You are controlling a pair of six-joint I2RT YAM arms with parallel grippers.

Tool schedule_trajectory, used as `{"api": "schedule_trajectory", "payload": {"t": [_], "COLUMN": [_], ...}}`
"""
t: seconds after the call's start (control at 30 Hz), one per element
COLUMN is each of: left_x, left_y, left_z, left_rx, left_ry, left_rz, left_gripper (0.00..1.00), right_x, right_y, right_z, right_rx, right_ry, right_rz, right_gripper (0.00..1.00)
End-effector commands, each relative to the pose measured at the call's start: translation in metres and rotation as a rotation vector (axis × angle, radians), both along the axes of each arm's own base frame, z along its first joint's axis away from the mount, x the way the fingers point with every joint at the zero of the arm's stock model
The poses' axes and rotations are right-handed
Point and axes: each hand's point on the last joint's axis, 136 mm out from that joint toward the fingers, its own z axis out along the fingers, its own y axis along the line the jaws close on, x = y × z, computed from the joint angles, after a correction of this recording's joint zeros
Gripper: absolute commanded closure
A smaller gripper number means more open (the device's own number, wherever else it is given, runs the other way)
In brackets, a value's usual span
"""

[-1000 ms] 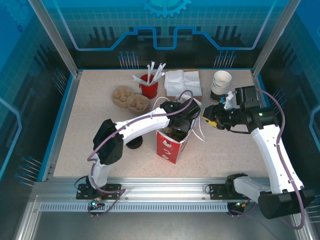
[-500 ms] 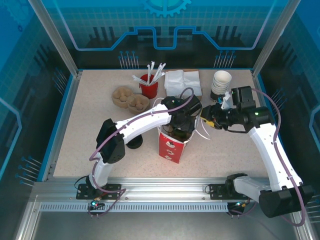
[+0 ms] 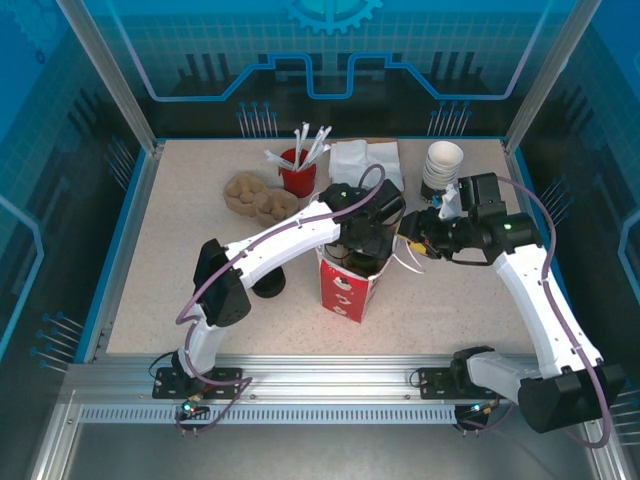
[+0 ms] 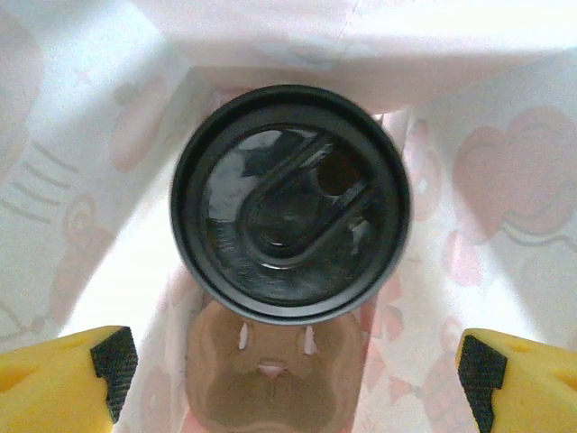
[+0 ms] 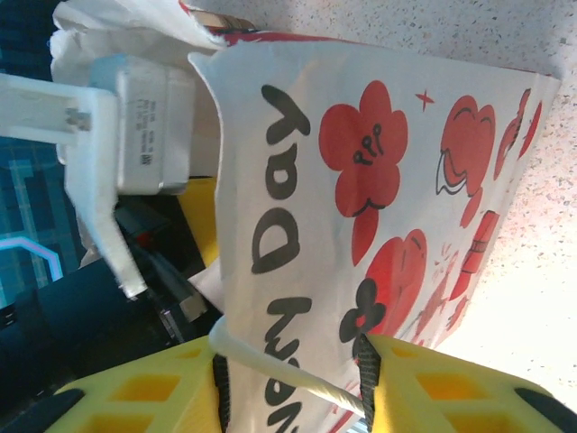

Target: Pack the takeout coffee

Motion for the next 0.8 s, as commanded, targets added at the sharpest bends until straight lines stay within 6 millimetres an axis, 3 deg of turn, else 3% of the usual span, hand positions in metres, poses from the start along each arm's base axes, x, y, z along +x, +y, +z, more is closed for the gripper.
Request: {"api": "schedule_trajectory", "payload": {"t": [0.0,0.33,0.77], "left_x": [0.002,0.007,-0.005], "left_y": [0.004,0.011,0.021], "left_z": [0.012,0.039,0.083], "left_rx": [0.005,-0.004,-0.089], "left_ry": [-0.004,-0.07,-0.093], "left_rz": [0.033,0.054,0.092], "left_gripper": [0.06,0.08,0.13], "right_x": [0.005,0.016,0.029], "right_y": [0.004,0.005,0.0], "right_z": [0.007,0.006,0.009], "right_rx": [-0.004,-0.024,-0.049], "right_ry": [-0.035,-0.049,-0.077], "right_rz": [0.025,0.047,0.045], "right_gripper": [0.56,0.55,0.55]}}
